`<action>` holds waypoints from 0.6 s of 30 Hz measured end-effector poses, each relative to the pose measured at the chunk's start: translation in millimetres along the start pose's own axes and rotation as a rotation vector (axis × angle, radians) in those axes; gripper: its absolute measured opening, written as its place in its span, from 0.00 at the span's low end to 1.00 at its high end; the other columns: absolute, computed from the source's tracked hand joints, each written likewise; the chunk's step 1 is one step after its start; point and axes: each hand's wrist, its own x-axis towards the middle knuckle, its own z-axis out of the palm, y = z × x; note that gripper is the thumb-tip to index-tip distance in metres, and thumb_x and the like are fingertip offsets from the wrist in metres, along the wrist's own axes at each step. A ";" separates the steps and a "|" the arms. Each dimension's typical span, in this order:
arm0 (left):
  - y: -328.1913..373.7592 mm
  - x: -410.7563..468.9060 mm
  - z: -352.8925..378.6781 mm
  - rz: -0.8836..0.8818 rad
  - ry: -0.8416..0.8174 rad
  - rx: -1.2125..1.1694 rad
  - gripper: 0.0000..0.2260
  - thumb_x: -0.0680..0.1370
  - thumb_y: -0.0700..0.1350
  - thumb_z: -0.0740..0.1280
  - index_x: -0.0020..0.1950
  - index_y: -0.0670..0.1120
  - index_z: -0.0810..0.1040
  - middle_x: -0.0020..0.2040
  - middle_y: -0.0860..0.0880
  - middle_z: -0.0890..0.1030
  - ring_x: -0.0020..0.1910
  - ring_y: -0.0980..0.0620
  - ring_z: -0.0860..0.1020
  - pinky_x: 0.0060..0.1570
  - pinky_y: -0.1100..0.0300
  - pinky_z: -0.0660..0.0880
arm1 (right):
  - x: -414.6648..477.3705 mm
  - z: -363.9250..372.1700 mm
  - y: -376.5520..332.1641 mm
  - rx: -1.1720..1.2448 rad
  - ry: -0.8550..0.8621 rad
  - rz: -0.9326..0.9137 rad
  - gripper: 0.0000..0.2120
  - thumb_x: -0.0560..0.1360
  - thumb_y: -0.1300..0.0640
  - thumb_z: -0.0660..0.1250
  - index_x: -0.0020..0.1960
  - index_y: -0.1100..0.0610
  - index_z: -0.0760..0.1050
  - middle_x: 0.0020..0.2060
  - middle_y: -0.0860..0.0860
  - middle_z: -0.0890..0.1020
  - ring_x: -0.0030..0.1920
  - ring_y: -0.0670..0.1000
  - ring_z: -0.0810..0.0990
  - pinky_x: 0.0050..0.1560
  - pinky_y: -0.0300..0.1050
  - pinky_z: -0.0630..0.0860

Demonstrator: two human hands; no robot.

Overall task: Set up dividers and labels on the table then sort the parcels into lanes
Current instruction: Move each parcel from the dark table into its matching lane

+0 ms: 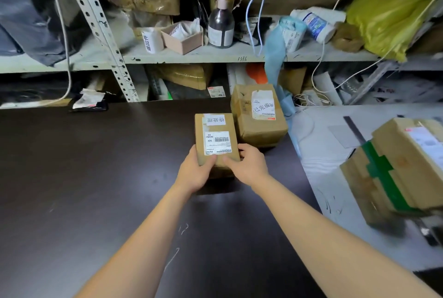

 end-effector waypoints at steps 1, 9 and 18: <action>1.7 -8.0 0.3 0.008 -0.002 0.001 0.17 0.80 0.57 0.68 0.65 0.61 0.66 0.65 0.57 0.77 0.62 0.53 0.76 0.59 0.56 0.73 | -5.2 -0.7 2.6 0.005 -0.004 -0.006 0.26 0.75 0.50 0.75 0.70 0.53 0.75 0.61 0.46 0.82 0.61 0.48 0.80 0.54 0.40 0.76; 34.3 -92.5 20.5 0.047 0.198 0.019 0.23 0.79 0.58 0.69 0.72 0.55 0.70 0.58 0.59 0.76 0.55 0.54 0.76 0.53 0.58 0.72 | -66.9 -39.3 21.2 0.109 -0.039 -0.095 0.31 0.73 0.42 0.75 0.73 0.47 0.72 0.67 0.45 0.76 0.64 0.49 0.77 0.63 0.53 0.79; 104.3 -229.1 103.7 0.127 0.480 0.029 0.19 0.76 0.57 0.70 0.66 0.56 0.77 0.53 0.57 0.80 0.54 0.53 0.79 0.55 0.52 0.77 | -161.3 -146.1 74.5 0.135 -0.050 -0.292 0.27 0.68 0.39 0.74 0.65 0.45 0.80 0.58 0.42 0.84 0.58 0.46 0.81 0.58 0.50 0.81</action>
